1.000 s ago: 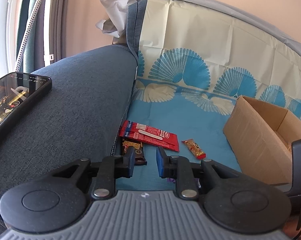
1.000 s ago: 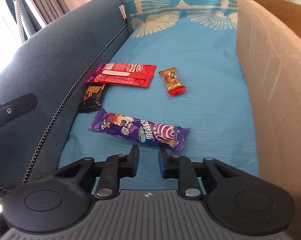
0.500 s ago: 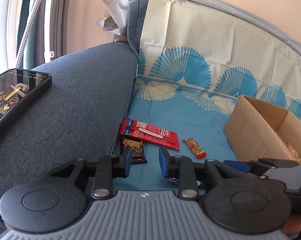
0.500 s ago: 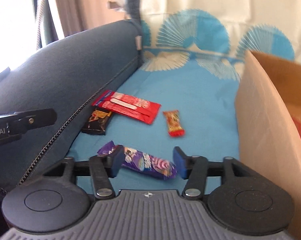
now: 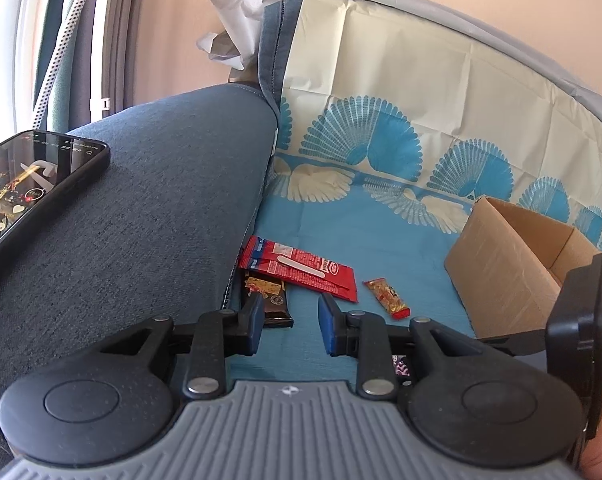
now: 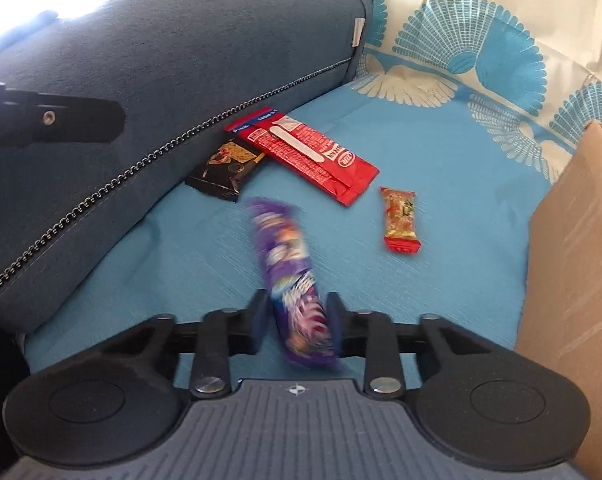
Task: Organize snacks
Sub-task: 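Grasp the purple lollipop-printed candy bar with the right tool, then grasp the dark brown chocolate bar with the left tool while the right tool holds the purple bar, then lift the brown bar with the left tool while the right tool carries the purple bar over the box, then open both tools to drop the brown bar and purple bar into the box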
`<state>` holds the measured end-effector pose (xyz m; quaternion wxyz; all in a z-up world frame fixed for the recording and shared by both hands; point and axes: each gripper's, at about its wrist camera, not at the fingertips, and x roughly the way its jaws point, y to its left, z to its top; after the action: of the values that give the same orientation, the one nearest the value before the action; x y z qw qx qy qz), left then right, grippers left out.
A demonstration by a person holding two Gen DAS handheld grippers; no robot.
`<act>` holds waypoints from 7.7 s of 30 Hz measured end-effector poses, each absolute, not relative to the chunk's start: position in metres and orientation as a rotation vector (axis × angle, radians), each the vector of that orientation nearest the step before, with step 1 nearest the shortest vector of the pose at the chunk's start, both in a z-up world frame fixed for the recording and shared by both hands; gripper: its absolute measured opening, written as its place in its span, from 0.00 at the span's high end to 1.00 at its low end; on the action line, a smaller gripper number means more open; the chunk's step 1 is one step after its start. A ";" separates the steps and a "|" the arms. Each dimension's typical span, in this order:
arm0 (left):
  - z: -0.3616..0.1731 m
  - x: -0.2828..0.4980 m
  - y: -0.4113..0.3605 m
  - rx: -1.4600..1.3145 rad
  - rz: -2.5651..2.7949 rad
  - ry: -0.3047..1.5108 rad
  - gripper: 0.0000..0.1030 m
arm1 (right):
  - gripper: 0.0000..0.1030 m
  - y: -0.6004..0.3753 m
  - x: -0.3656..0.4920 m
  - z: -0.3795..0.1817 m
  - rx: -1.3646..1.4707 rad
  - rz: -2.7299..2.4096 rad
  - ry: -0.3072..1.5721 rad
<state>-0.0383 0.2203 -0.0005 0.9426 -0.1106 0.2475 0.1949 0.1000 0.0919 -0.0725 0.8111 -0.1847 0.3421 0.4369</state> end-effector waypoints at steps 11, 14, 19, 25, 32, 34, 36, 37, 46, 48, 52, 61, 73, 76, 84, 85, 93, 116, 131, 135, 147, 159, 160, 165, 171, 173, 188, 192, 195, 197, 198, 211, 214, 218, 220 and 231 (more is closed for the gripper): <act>0.004 -0.048 0.224 -0.266 0.384 0.469 0.67 | 0.75 0.050 0.071 -0.040 -0.299 0.876 0.826; 0.004 -0.047 0.225 -0.274 0.382 0.471 0.67 | 0.75 0.031 0.053 -0.039 -0.286 0.869 0.814; 0.002 -0.040 0.223 -0.258 0.379 0.503 0.67 | 0.75 0.005 0.039 -0.057 -0.239 0.797 0.788; -0.003 -0.028 0.219 -0.224 0.392 0.557 0.67 | 0.73 0.007 0.052 -0.076 -0.204 0.784 0.823; -0.017 0.010 0.219 -0.174 0.448 0.638 0.57 | 0.60 0.020 0.061 -0.082 -0.204 0.816 0.843; -0.024 0.030 0.221 -0.147 0.507 0.655 0.48 | 0.60 0.022 0.061 -0.082 -0.214 0.820 0.839; -0.034 0.051 0.221 -0.124 0.545 0.677 0.44 | 0.59 0.023 0.061 -0.082 -0.226 0.825 0.836; -0.040 0.063 0.220 -0.116 0.566 0.689 0.37 | 0.59 0.024 0.062 -0.082 -0.227 0.826 0.838; -0.078 0.132 0.231 -0.089 0.829 0.799 0.26 | 0.60 0.019 0.073 -0.080 -0.154 0.840 0.888; -0.077 0.134 0.238 -0.150 0.839 0.791 0.28 | 0.60 0.020 0.074 -0.081 -0.158 0.845 0.887; -0.071 0.126 0.255 -0.291 0.811 0.801 0.57 | 0.61 0.020 0.075 -0.082 -0.165 0.849 0.883; -0.048 0.068 0.248 -0.391 0.589 0.907 0.58 | 0.76 0.013 0.074 -0.082 -0.154 0.849 0.859; -0.046 -0.003 0.225 -0.459 0.326 1.039 0.56 | 0.80 0.003 0.058 -0.075 -0.168 0.846 0.836; -0.050 0.001 0.221 -0.456 0.329 1.041 0.49 | 0.80 0.000 0.052 -0.073 -0.175 0.865 0.821; -0.051 0.008 0.201 -0.315 0.339 1.060 0.44 | 0.65 0.001 0.049 -0.075 -0.174 0.865 0.784; -0.053 0.011 0.202 -0.310 0.337 1.066 0.44 | 0.64 0.001 0.048 -0.076 -0.176 0.863 0.778; -0.059 0.019 0.197 -0.273 0.338 1.092 0.45 | 0.63 0.002 0.053 -0.083 -0.181 0.826 0.778; -0.057 0.013 0.196 -0.290 0.355 1.062 0.58 | 0.80 0.009 0.043 -0.083 -0.246 0.836 0.763; -0.062 0.016 0.193 -0.267 0.348 1.082 0.58 | 0.81 0.010 0.039 -0.084 -0.283 0.832 0.733; -0.058 0.013 0.191 -0.260 0.340 1.051 0.58 | 0.82 0.008 0.035 -0.081 -0.291 0.816 0.707; -0.033 -0.013 0.192 -0.306 0.302 0.857 0.59 | 0.83 -0.004 0.015 -0.050 -0.294 0.825 0.567; -0.022 -0.022 0.194 -0.345 0.280 0.789 0.59 | 0.83 -0.015 0.006 -0.037 -0.294 0.800 0.516; -0.022 -0.023 0.194 -0.343 0.278 0.781 0.59 | 0.83 -0.017 0.006 -0.035 -0.287 0.799 0.513; -0.018 -0.030 0.193 -0.340 0.275 0.732 0.59 | 0.83 -0.026 0.011 -0.023 -0.236 0.790 0.490; -0.014 -0.035 0.192 -0.336 0.290 0.701 0.59 | 0.83 -0.043 0.024 0.010 -0.163 0.797 0.447; -0.013 -0.035 0.189 -0.328 0.290 0.691 0.59 | 0.83 -0.053 0.032 0.031 -0.126 0.788 0.414; -0.003 -0.044 0.178 -0.272 0.304 0.612 0.59 | 0.83 -0.143 0.102 0.033 0.055 0.571 0.434; 0.004 -0.037 0.175 -0.258 0.345 0.614 0.59 | 0.83 -0.148 0.105 0.029 0.070 0.543 0.420; 0.013 -0.031 0.169 -0.261 0.350 0.608 0.59 | 0.83 -0.152 0.113 0.025 0.092 0.529 0.440; 0.022 -0.025 0.160 -0.251 0.338 0.597 0.59 | 0.83 -0.154 0.116 0.026 0.115 0.524 0.439; 0.026 -0.022 0.154 -0.245 0.328 0.591 0.59 | 0.83 -0.156 0.119 0.027 0.125 0.519 0.436; 0.090 0.047 0.046 -0.097 0.166 0.488 0.59 | 0.83 -0.190 0.143 0.031 0.265 0.357 0.439; 0.101 0.065 0.021 -0.104 0.112 0.469 0.59 | 0.83 -0.203 0.148 0.032 0.306 0.311 0.429; 0.109 0.088 0.000 -0.163 0.062 0.471 0.59 | 0.83 -0.215 0.152 0.031 0.325 0.264 0.419; 0.111 0.098 -0.011 -0.162 0.047 0.467 0.59 | 0.83 -0.219 0.154 0.031 0.323 0.252 0.418; 0.116 0.132 -0.044 -0.172 -0.010 0.465 0.59 | 0.83 -0.228 0.155 0.034 0.324 0.226 0.391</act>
<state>0.1321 -0.0436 0.1164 0.9694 -0.0850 0.2303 -0.0048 0.1548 -0.2280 0.0337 0.9616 0.1600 0.1929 0.1116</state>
